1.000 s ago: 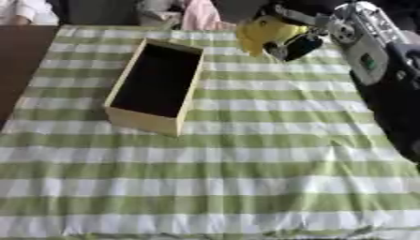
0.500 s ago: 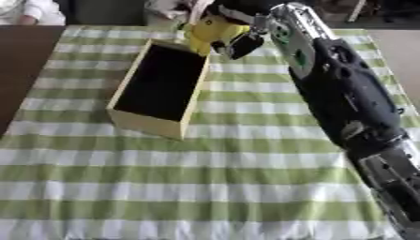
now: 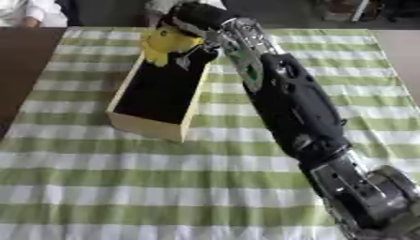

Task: Pick up objects on the table and place them in the box.

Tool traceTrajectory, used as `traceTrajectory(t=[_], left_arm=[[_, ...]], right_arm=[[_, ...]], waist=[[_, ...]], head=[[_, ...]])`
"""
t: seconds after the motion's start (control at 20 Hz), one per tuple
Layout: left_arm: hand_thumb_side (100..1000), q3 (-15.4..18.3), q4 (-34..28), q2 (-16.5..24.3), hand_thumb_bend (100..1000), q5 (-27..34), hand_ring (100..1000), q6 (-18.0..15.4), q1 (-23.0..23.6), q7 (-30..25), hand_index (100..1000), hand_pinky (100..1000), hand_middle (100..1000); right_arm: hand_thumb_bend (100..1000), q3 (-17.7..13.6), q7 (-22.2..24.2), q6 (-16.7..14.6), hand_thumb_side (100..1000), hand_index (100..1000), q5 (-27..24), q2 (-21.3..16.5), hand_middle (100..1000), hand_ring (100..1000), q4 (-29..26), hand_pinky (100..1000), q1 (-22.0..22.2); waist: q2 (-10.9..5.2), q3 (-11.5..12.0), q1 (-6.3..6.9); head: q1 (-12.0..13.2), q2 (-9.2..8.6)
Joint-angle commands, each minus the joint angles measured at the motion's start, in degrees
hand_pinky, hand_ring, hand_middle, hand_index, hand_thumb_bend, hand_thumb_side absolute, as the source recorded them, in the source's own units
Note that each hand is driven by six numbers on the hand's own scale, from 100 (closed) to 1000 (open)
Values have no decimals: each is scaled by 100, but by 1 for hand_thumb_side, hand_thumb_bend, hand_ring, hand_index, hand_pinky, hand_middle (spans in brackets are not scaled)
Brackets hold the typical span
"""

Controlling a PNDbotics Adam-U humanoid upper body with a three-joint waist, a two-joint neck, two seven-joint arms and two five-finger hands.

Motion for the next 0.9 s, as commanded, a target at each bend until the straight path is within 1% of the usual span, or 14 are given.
traceTrajectory(t=[0.05, 0.25, 0.55, 0.75, 0.9], left_arm=[[752, -6, -108, 21, 100, 29, 1000, -9, -89, -38, 688, 458, 900], [752, -9, -108, 4, 100, 48, 1000, -12, -110, -52, 687, 458, 901], [754, -20, -108, -4, 100, 66, 1000, 1, -122, -85, 687, 457, 903], [754, -18, -108, -5, 100, 71, 1000, 1, -122, -92, 687, 457, 903], [755, -21, -108, -21, 100, 81, 1000, 1, -135, -99, 687, 458, 904]], right_arm=[[100, -142, -64, 88, 100, 805, 307, 229, 574, 543, -95, 693, -114], [100, -252, -131, 90, 100, 804, 671, 472, 575, 543, -22, 692, -85], [100, -363, -266, -58, 116, 804, 1210, 671, 579, 549, 191, 699, -53], [100, -418, -397, -128, 116, 804, 1420, 711, 579, 549, 285, 699, -45], [100, -415, -380, -132, 126, 803, 1599, 852, 590, 564, 414, 717, 37]], waist=[[-74, 31, 43], [-43, 94, 62], [-3, 118, 68], [0, 119, 71], [29, 158, 80]], head=[[-60, -54], [-103, -62], [-114, -62], [-114, -62], [-109, -68]])
